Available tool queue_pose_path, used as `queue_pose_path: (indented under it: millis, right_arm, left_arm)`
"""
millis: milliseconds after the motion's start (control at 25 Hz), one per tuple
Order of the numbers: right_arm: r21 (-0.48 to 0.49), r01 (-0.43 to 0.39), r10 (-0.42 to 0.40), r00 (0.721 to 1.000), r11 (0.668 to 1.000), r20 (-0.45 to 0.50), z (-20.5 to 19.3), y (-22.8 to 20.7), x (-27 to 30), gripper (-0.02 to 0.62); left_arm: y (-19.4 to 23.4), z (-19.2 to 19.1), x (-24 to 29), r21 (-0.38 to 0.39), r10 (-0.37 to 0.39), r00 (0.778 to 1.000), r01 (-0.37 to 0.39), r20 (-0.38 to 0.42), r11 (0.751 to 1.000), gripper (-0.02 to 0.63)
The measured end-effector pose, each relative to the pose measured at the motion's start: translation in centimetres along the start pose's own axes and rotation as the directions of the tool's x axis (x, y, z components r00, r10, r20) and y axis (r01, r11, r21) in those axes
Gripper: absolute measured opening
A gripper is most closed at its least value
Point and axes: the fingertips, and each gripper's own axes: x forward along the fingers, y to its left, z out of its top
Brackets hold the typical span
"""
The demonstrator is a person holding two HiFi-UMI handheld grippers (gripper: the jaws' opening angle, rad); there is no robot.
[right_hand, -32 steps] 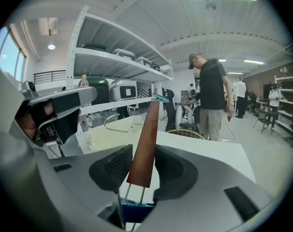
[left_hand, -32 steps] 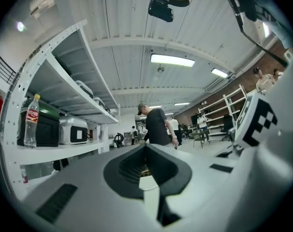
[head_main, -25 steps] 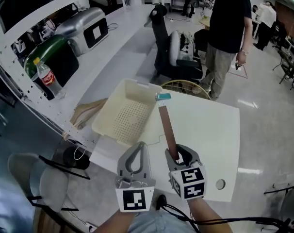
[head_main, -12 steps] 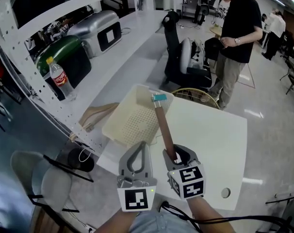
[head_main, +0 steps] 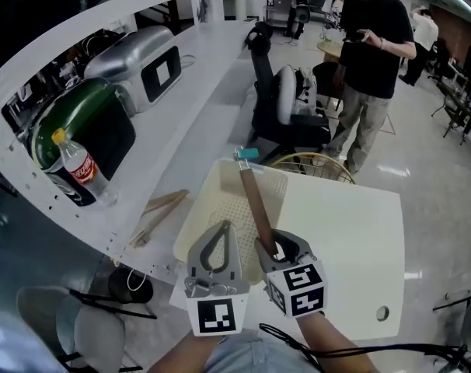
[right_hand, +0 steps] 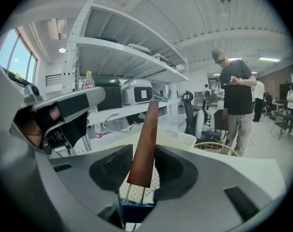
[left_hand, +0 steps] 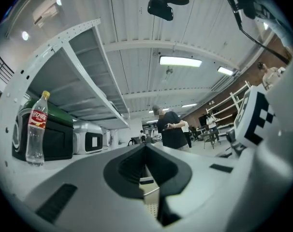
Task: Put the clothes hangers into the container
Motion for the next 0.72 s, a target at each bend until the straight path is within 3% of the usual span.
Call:
queue_pose_path:
  millis: [280, 720]
  right_arm:
    - [0.073, 0.049, -0.047, 0.998, 0.996, -0.032, 1.4, 1.1, 5.4, 0.150]
    - [0.177, 0.097, -0.066, 0.982, 0.979, -0.176, -1.3, 1.7, 11.3, 0.150]
  left_arm:
    - [4.6, -0.8, 4.1, -0.023, -0.092, 0.996, 0.092, 0.006, 0.995, 0.014]
    - [8.1, -3.9, 8.0, -0.098, -0.184, 0.982, 0.179, -0.038, 0.979, 0.014]
